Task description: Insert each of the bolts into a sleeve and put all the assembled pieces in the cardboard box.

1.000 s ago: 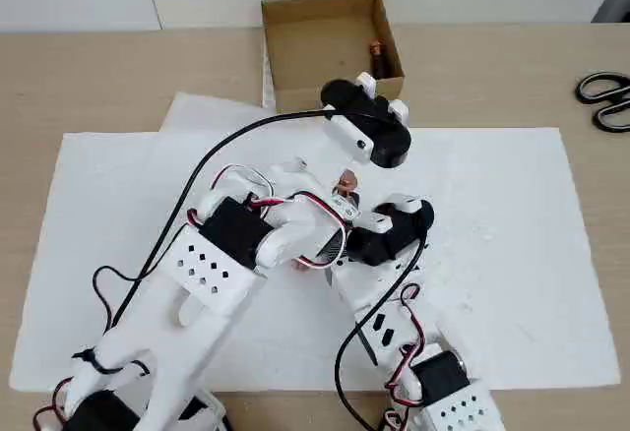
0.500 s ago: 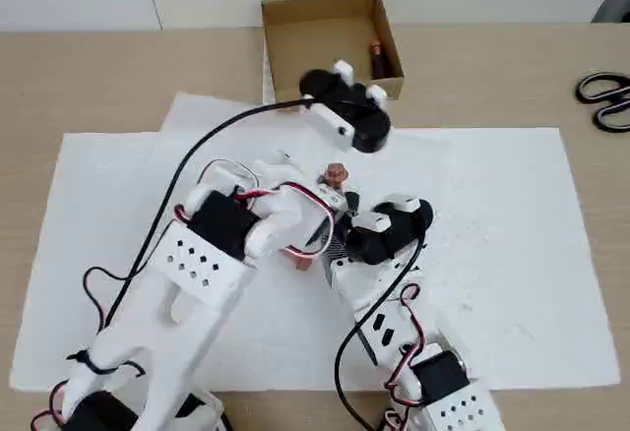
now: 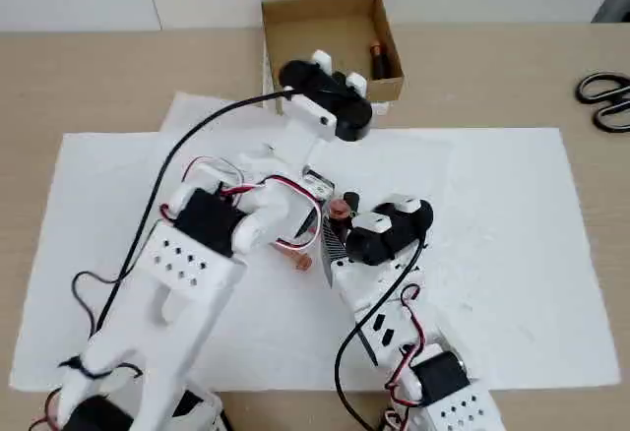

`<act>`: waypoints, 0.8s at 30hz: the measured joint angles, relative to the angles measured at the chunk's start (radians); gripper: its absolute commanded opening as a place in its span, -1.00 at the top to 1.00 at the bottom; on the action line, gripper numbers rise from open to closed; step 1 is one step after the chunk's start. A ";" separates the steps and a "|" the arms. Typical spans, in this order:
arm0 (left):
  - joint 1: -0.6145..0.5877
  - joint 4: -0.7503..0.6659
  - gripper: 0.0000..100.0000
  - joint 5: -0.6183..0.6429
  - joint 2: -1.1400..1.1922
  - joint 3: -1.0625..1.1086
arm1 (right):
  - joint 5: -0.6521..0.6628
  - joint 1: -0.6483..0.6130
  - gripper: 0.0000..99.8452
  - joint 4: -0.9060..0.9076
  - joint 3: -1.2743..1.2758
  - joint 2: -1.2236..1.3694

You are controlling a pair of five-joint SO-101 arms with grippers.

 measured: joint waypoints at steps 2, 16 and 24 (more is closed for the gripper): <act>-0.023 0.000 0.83 0.000 -0.032 0.000 | 0.000 0.003 0.99 0.000 0.000 0.000; -0.313 0.048 0.83 -0.003 -0.097 0.003 | 0.000 0.020 0.99 0.003 0.000 0.000; -0.506 0.135 0.83 -0.086 -0.097 -0.048 | 0.098 0.178 0.99 0.003 -0.086 0.023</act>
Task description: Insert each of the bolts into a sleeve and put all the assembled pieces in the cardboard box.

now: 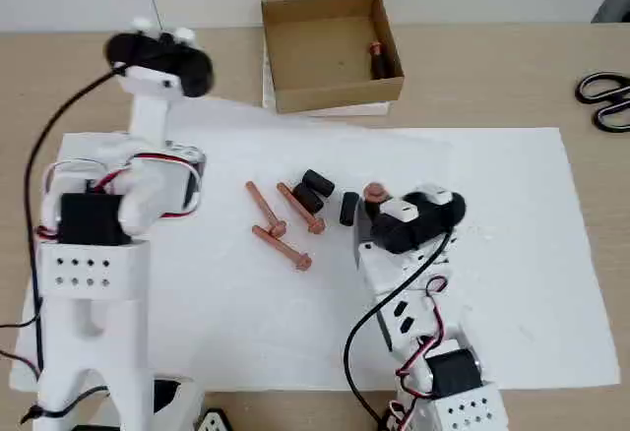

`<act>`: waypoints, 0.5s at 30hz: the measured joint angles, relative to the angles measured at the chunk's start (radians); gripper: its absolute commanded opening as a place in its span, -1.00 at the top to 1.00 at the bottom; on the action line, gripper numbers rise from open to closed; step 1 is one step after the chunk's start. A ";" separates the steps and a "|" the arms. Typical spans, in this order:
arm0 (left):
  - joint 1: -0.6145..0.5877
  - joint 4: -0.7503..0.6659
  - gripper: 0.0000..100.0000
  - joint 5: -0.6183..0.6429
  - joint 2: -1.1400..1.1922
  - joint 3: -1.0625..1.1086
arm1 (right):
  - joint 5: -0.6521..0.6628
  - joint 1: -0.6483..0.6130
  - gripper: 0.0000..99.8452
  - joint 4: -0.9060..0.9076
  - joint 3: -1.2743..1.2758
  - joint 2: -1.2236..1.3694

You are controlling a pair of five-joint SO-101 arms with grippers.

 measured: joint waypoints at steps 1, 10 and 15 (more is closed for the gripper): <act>-0.015 0.015 0.83 -0.011 0.000 -0.011 | 0.017 0.014 0.99 0.000 -0.038 0.023; -0.112 0.097 0.83 -0.028 0.000 -0.037 | 0.046 0.123 0.99 0.000 -0.572 0.523; -0.115 0.143 0.83 -0.028 0.000 -0.037 | 0.046 0.137 0.99 0.000 -0.961 0.953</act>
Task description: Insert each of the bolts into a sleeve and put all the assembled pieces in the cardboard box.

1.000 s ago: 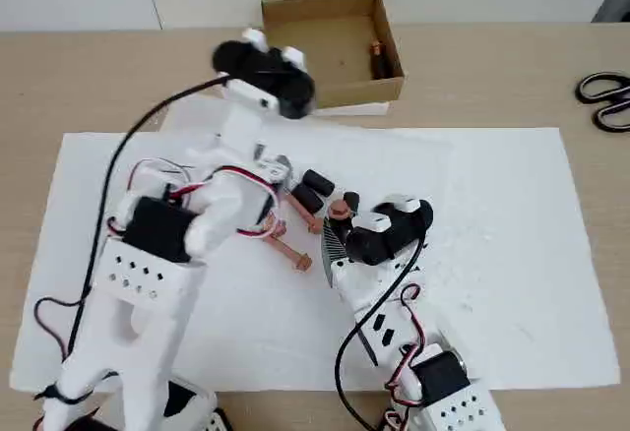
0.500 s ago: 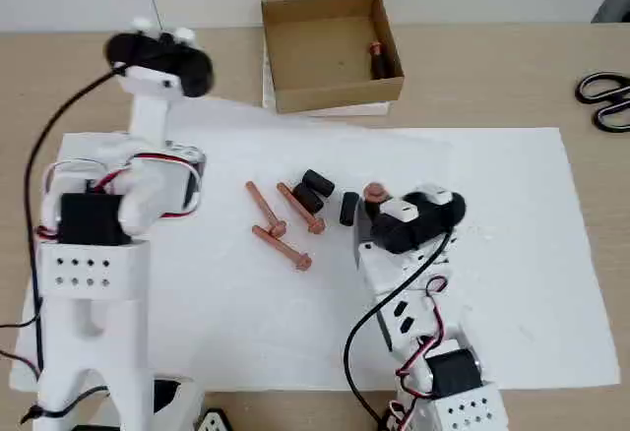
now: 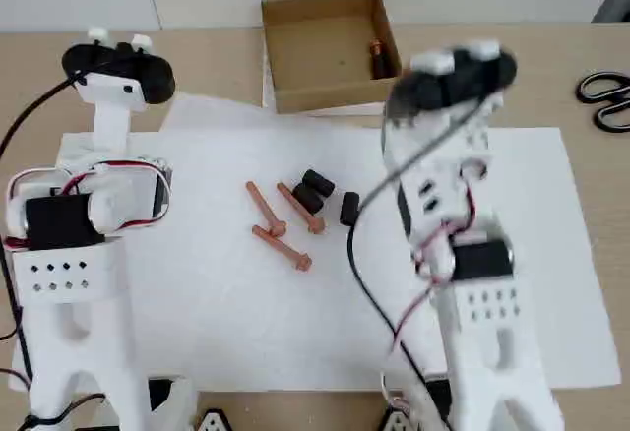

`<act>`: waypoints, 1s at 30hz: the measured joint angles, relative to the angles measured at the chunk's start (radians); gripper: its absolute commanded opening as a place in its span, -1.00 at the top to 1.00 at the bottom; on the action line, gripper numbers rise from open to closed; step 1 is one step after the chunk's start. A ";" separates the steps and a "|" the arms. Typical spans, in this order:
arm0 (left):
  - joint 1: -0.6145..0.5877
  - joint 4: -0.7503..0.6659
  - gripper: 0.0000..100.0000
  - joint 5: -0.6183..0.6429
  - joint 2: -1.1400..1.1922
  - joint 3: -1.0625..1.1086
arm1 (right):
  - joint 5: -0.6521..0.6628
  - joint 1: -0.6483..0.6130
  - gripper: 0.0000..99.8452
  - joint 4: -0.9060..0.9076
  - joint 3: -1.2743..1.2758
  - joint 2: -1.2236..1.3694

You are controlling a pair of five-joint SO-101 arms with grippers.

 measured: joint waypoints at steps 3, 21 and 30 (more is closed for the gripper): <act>0.000 0.021 0.83 0.000 0.000 0.000 | 0.000 0.002 0.99 0.000 -0.238 0.284; 0.000 0.040 0.83 0.000 0.000 -0.002 | 0.000 -0.003 0.99 0.000 -1.585 1.662; 0.000 0.040 0.83 0.000 0.000 -0.002 | 0.011 -0.009 0.93 0.000 -1.855 1.946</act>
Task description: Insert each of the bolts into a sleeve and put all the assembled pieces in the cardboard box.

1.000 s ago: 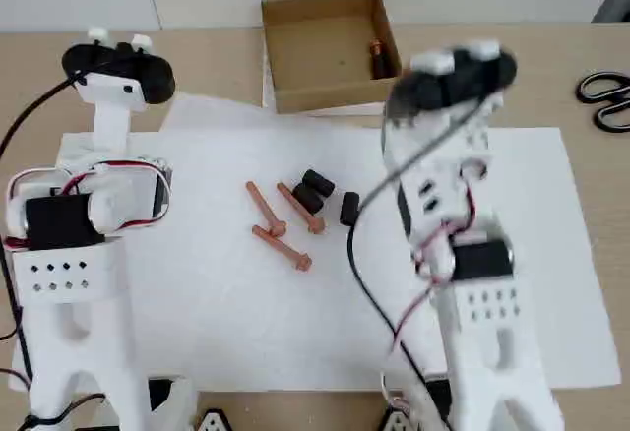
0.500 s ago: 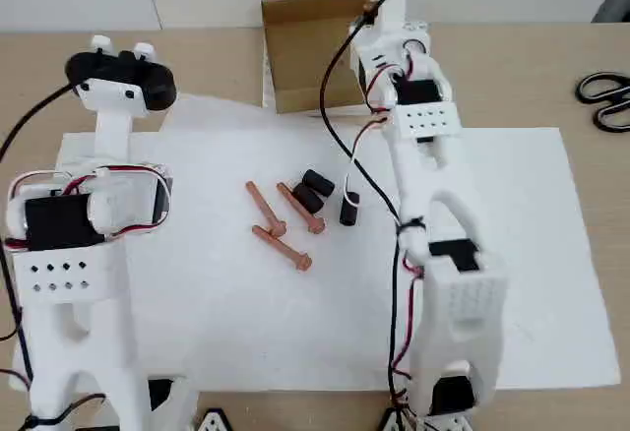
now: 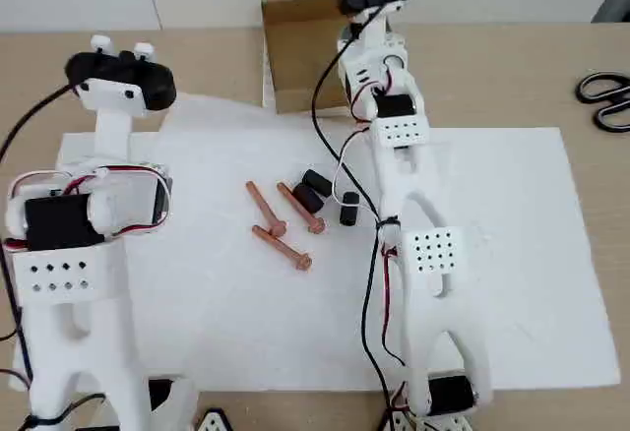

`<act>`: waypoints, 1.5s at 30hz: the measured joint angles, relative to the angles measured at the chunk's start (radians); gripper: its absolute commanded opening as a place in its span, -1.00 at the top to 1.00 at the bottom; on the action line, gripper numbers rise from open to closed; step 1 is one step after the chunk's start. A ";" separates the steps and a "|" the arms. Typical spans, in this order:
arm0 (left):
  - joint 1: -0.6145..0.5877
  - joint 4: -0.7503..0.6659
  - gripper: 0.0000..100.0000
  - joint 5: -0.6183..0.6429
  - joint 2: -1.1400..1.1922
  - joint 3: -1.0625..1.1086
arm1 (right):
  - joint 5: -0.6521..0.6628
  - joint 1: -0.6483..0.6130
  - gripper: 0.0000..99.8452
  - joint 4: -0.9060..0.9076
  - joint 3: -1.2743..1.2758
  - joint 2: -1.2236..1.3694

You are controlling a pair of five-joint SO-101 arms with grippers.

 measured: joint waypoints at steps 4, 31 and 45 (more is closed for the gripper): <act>0.000 0.000 0.83 0.000 0.000 0.000 | 0.074 -0.021 0.76 0.000 -0.028 0.044; 0.000 0.000 0.83 0.000 0.000 0.000 | 0.107 -0.038 0.73 0.230 -0.285 0.051; 0.000 0.028 0.83 0.000 0.000 0.000 | 0.055 -0.038 0.46 0.454 -0.388 0.051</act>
